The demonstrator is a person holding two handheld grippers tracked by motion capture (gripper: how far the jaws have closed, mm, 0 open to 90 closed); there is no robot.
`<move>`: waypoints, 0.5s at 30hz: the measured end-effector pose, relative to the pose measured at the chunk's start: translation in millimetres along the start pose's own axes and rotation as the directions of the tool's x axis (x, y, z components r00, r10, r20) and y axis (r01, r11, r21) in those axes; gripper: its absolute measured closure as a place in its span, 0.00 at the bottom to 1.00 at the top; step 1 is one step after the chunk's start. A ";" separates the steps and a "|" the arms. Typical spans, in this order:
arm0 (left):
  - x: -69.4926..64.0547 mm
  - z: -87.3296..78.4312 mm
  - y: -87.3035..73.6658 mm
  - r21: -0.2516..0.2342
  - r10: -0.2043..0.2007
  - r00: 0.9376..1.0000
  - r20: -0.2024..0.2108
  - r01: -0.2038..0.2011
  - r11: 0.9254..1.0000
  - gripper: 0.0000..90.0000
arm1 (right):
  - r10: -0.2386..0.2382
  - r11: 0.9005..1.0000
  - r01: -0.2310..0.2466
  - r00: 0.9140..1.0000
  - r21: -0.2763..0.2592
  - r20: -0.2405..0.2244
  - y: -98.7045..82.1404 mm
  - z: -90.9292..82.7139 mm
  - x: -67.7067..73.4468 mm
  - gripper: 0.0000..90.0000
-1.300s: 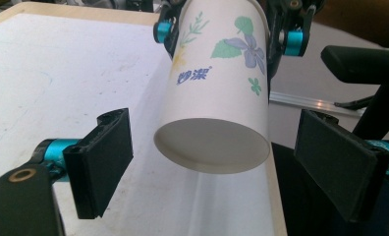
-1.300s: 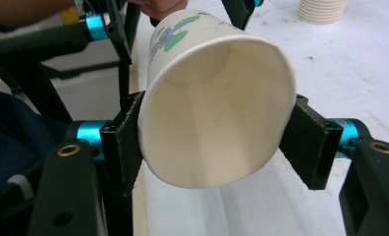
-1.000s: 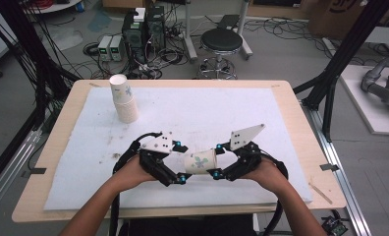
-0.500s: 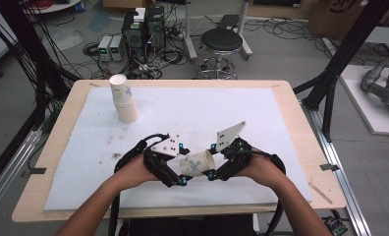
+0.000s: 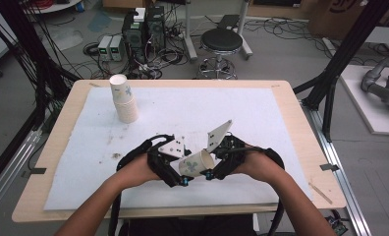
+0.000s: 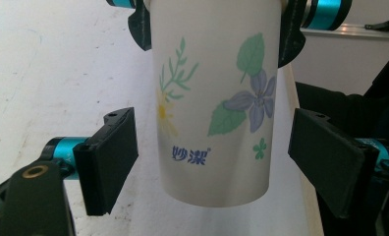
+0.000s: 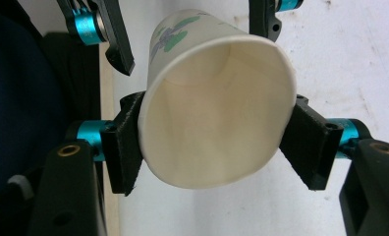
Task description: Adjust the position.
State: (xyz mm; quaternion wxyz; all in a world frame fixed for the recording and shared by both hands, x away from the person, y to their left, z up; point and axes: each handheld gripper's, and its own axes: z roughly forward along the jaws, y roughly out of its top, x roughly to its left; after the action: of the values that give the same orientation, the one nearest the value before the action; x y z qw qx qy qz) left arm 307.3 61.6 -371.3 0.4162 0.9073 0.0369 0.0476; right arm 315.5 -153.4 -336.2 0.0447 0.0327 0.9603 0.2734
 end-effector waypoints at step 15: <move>1.2 9.8 0.9 0.060 -0.002 1.000 0.011 0.001 0.998 0.28 | -0.007 0.999 0.008 1.000 0.047 -0.012 5.3 7.2 1.5 0.36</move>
State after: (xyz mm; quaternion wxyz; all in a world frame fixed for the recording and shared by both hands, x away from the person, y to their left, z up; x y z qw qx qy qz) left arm 309.6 53.8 -376.9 0.3890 0.9196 0.0367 0.0409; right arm 315.0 -145.0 -339.6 0.0391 0.0283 0.9669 0.2507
